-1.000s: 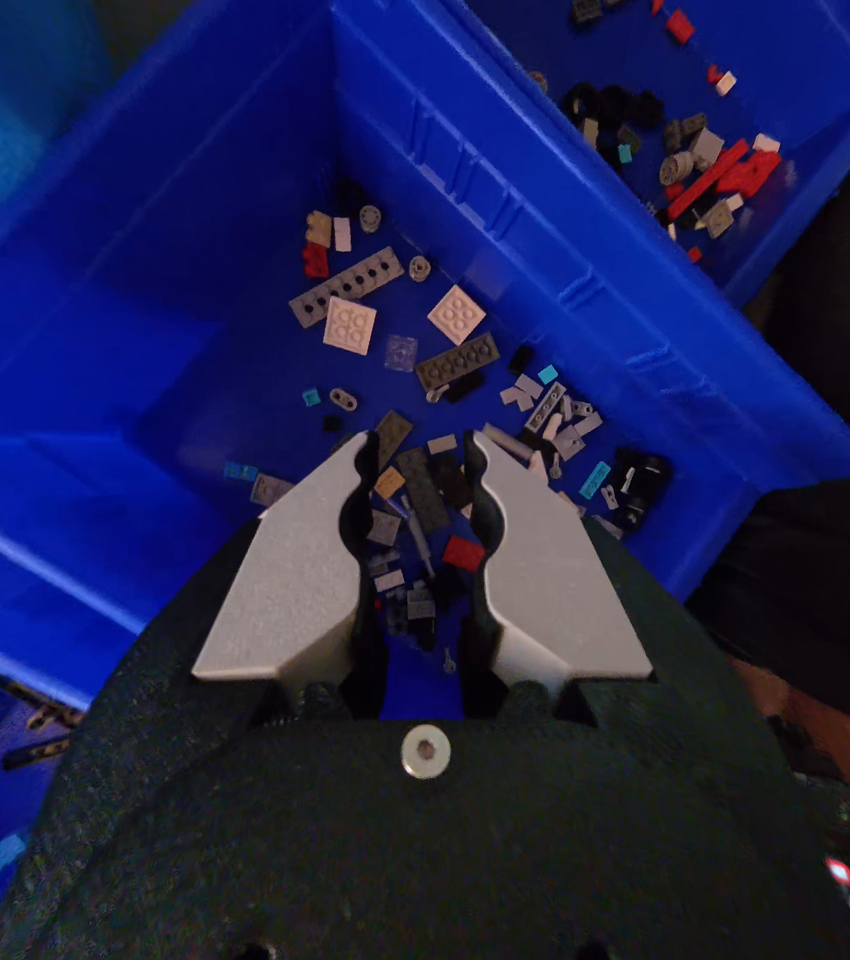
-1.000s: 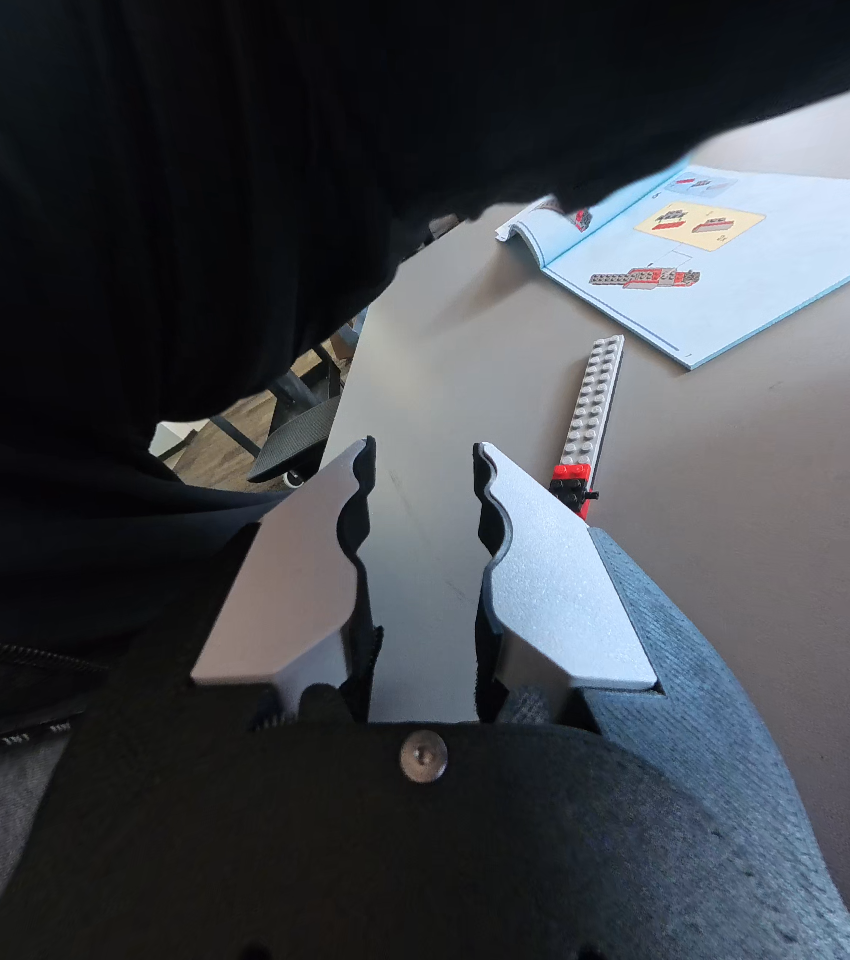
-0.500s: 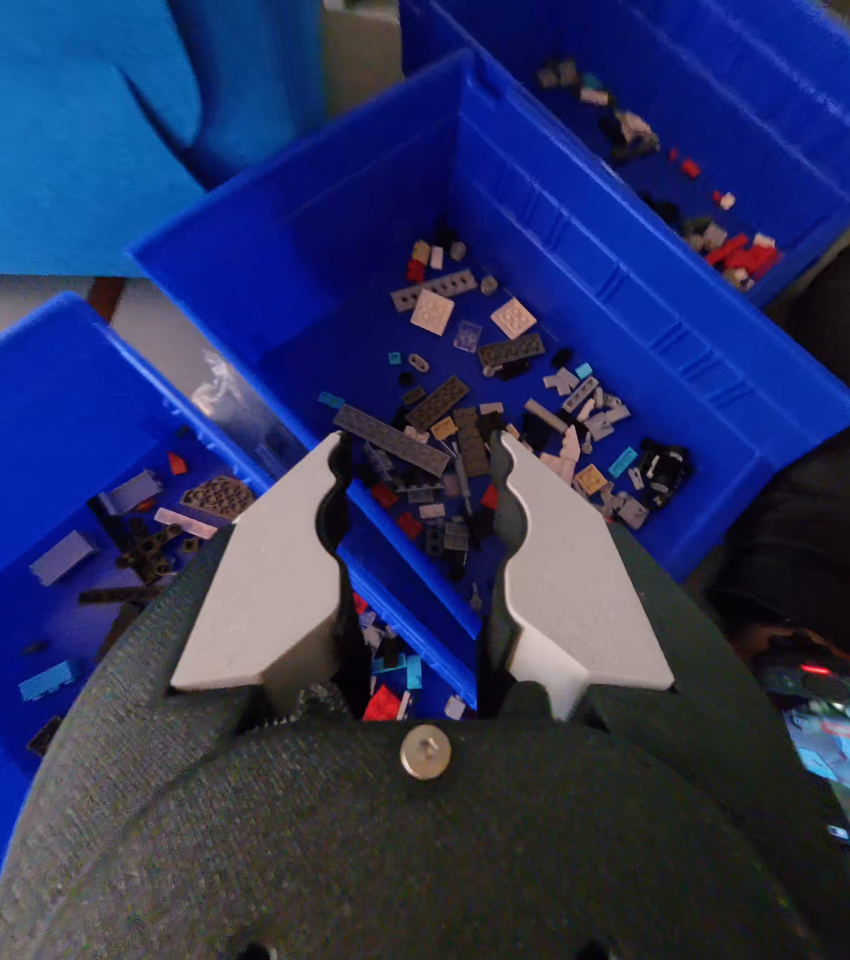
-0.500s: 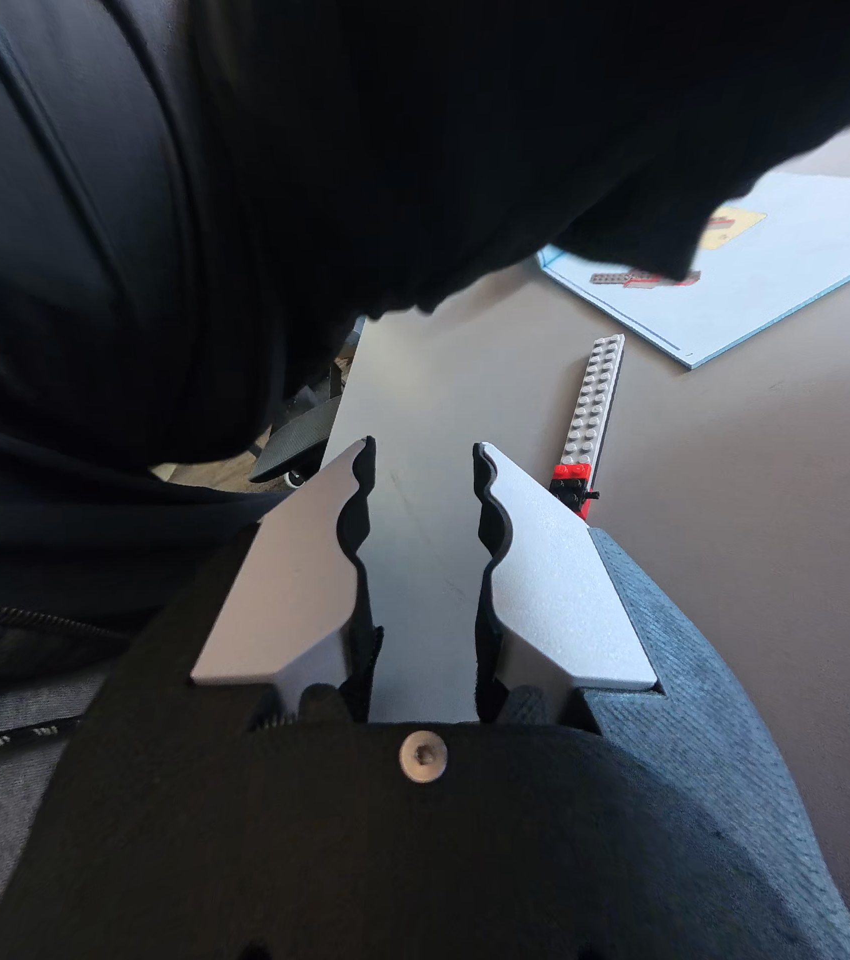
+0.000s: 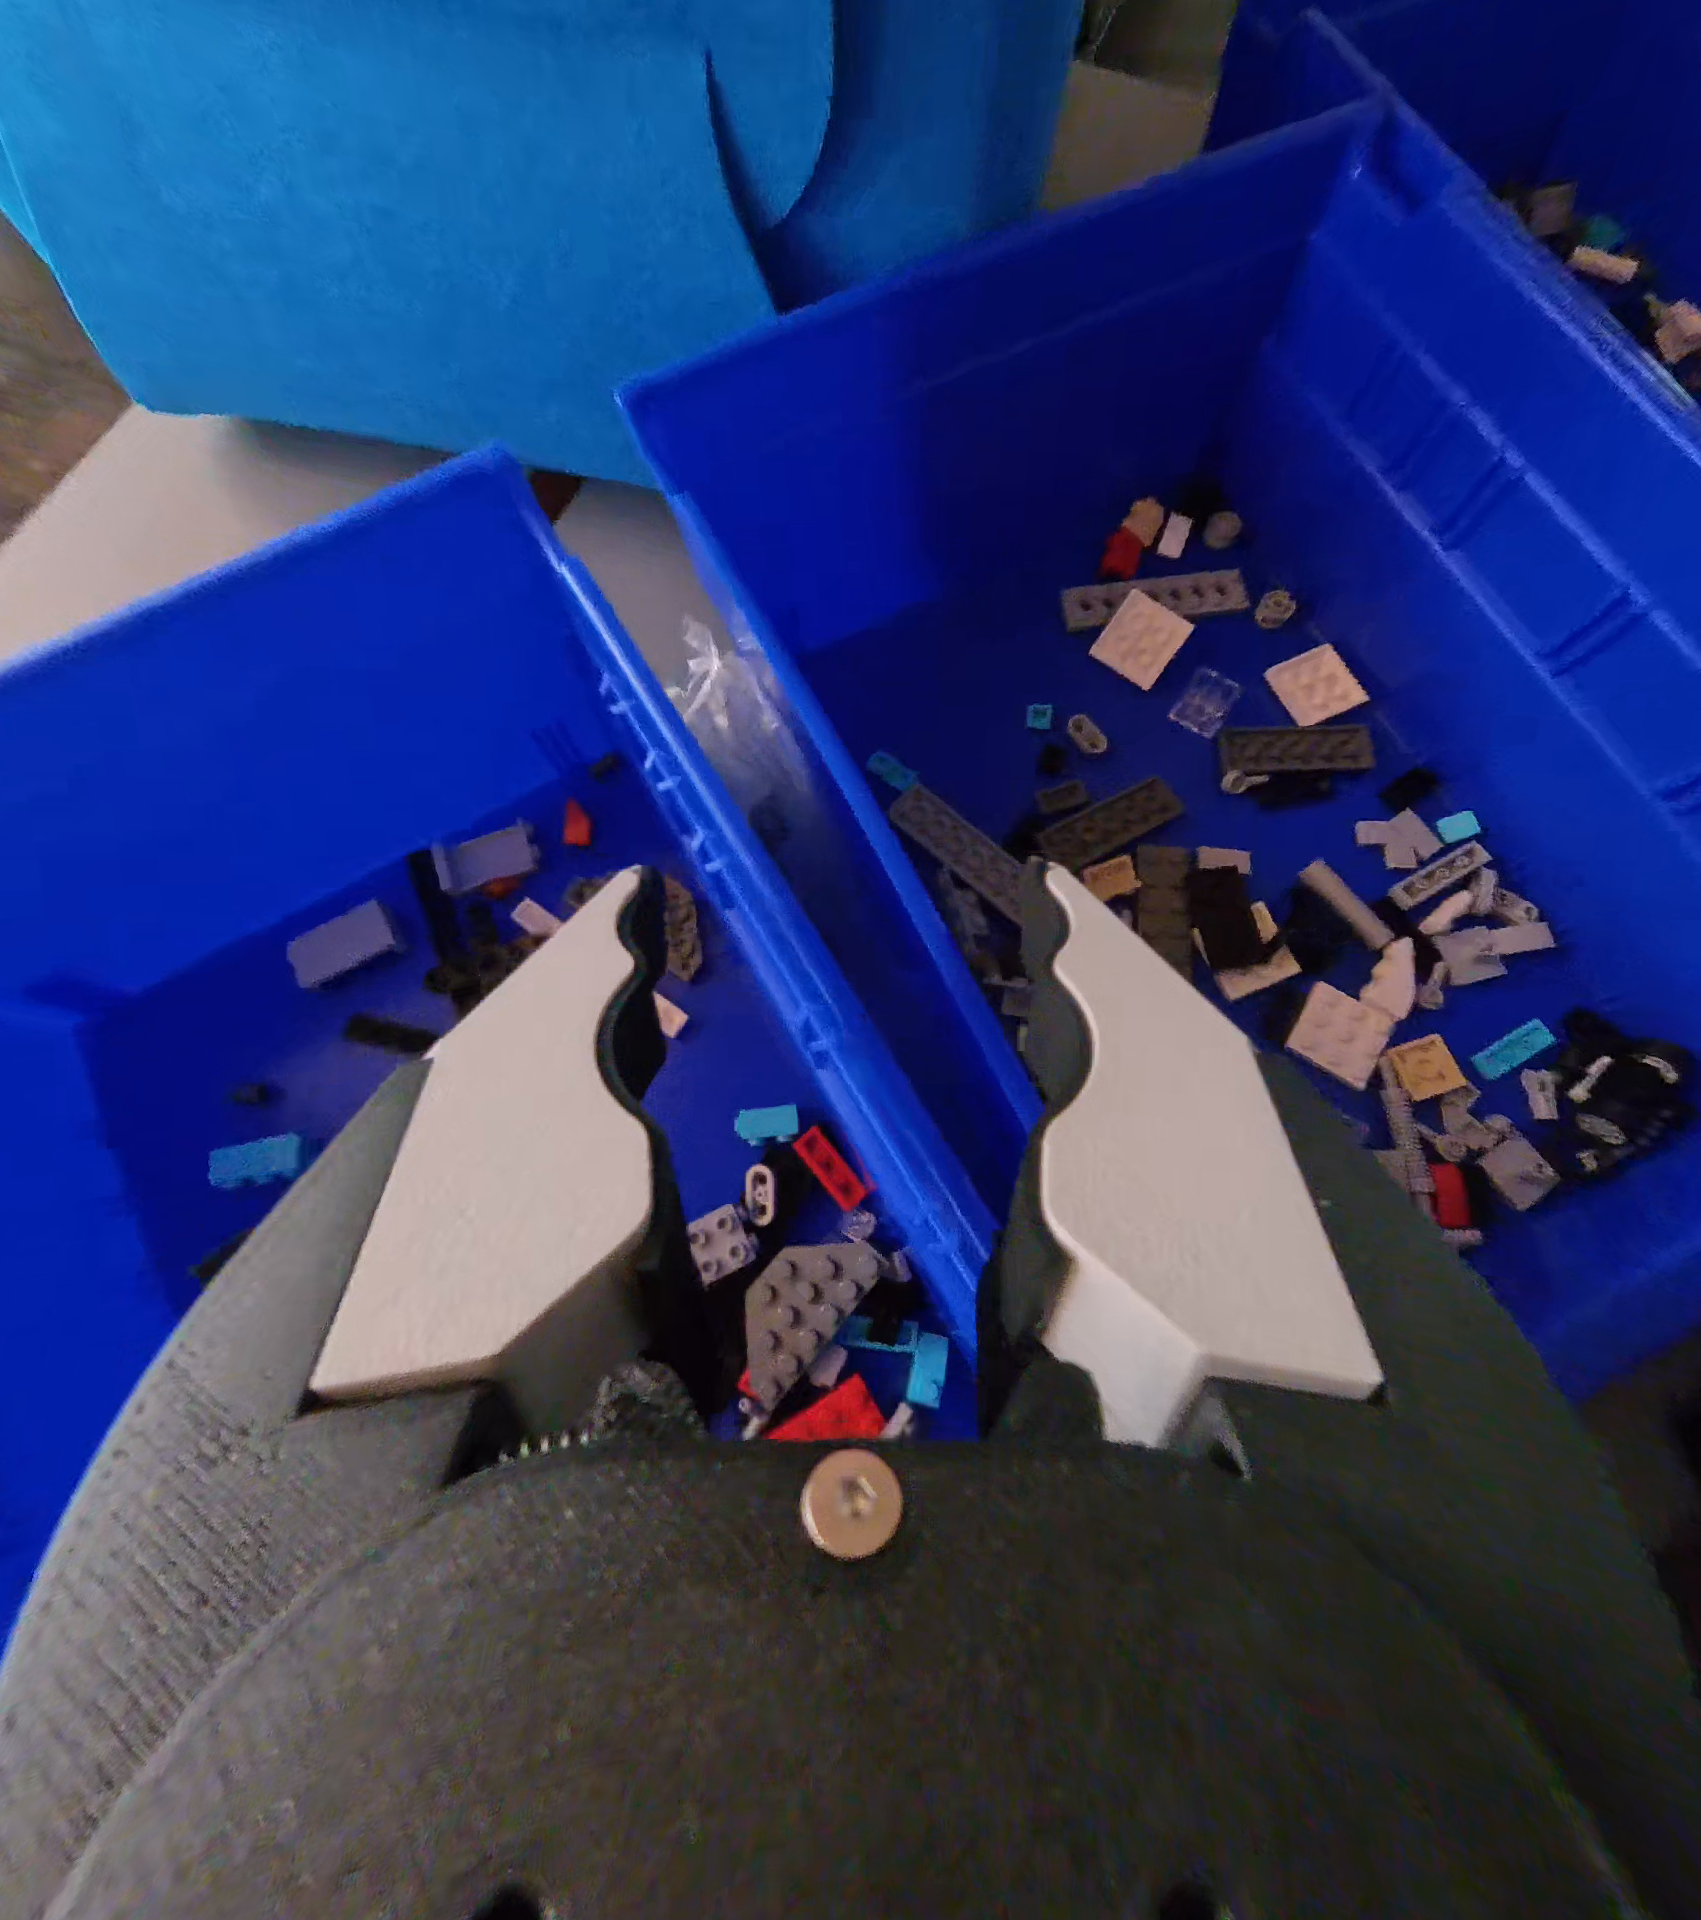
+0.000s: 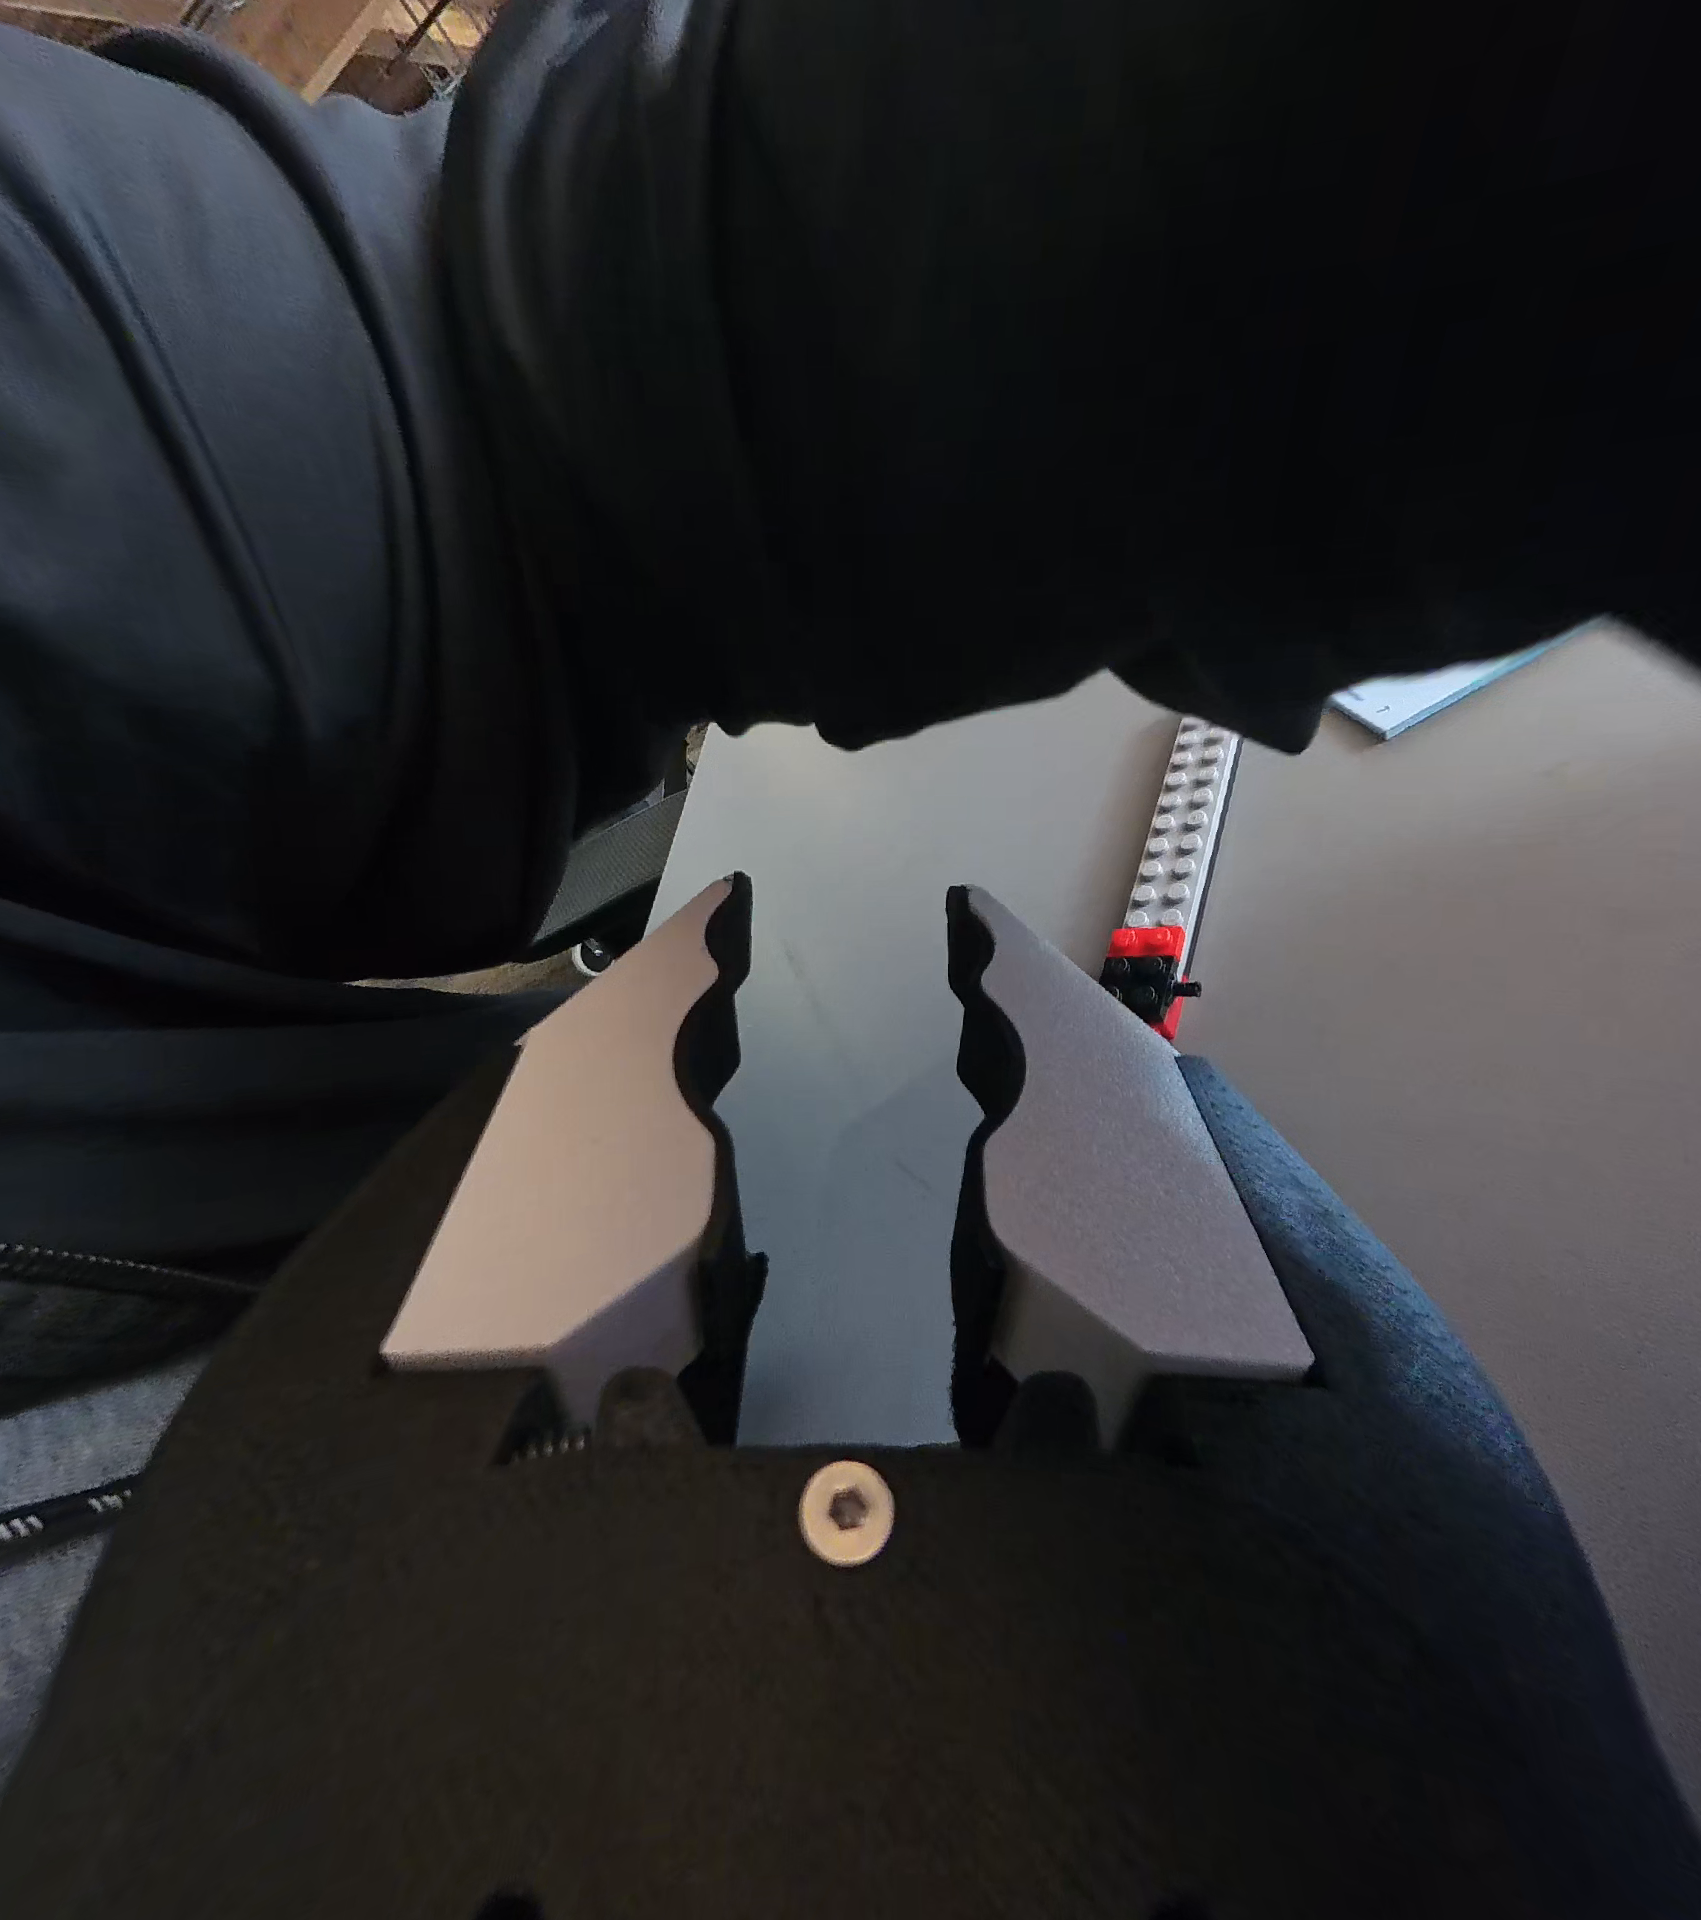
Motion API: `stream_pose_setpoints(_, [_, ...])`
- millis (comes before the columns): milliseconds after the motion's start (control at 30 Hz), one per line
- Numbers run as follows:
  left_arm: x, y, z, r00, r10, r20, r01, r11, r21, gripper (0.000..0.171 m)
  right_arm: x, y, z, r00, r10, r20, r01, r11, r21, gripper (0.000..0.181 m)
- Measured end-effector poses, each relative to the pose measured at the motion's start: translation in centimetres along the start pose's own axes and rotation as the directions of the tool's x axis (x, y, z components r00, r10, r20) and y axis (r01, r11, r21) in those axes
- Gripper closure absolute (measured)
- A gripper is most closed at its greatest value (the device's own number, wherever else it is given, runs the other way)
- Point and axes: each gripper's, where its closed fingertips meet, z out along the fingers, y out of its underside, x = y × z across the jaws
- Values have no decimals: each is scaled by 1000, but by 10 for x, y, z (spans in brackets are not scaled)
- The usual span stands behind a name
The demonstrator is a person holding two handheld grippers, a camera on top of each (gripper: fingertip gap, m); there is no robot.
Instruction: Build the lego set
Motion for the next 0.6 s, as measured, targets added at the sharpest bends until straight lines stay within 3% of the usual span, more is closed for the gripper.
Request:
stream_pose_setpoints(300, [6, 15, 4, 995, -66, -74, 52, 983, -174, 112, 0, 0, 0, 1000, 1, 2, -1, 1000, -1, 141])
stream_pose_setpoints(600, [7, 18, 8, 990, -120, -75, 106, 980, -165, 124, 0, 0, 0, 1000, 1, 5, -1, 1000, -2, 141])
